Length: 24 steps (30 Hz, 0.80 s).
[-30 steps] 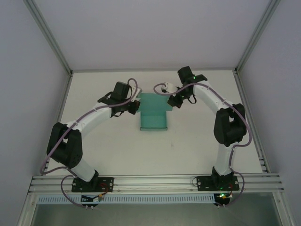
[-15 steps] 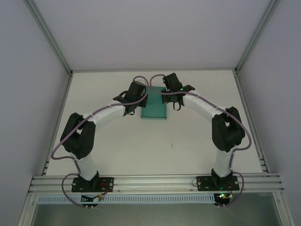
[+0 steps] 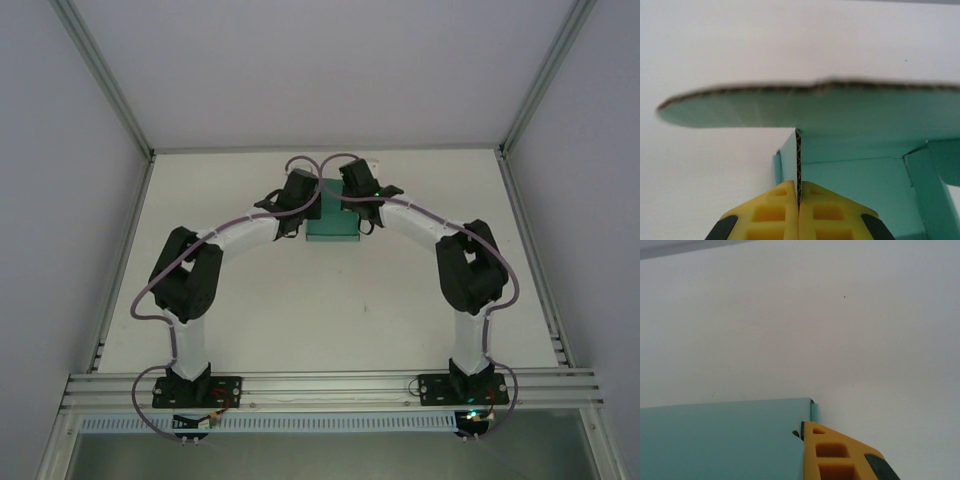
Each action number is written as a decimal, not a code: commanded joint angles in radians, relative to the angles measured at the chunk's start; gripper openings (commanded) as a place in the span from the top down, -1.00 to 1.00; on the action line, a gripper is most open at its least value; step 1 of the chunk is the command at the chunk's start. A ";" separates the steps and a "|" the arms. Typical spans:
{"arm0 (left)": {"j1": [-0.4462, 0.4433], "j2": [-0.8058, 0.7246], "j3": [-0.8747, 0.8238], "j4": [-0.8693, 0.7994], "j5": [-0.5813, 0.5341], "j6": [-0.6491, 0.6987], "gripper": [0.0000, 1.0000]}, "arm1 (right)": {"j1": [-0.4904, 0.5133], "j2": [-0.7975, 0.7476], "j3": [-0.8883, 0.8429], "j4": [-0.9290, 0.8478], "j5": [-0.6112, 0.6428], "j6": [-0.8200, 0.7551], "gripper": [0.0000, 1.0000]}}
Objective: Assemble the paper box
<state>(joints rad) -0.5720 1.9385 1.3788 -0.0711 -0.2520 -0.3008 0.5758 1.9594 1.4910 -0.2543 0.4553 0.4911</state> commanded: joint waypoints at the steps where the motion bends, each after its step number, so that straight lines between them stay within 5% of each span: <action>1: -0.041 0.031 0.017 0.026 0.148 -0.067 1.00 | 0.029 -0.011 -0.025 0.154 -0.074 0.066 1.00; 11: -0.067 0.017 -0.012 0.037 0.158 -0.087 1.00 | 0.055 -0.030 -0.090 0.191 -0.050 0.029 1.00; 24: -0.084 -0.059 -0.227 0.090 0.144 -0.075 1.00 | 0.086 -0.183 -0.493 0.500 0.071 -0.045 1.00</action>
<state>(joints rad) -0.6292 1.8847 1.2003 0.0681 -0.2012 -0.3706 0.6296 1.7939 1.0492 0.1719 0.5835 0.4553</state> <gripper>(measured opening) 0.041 0.056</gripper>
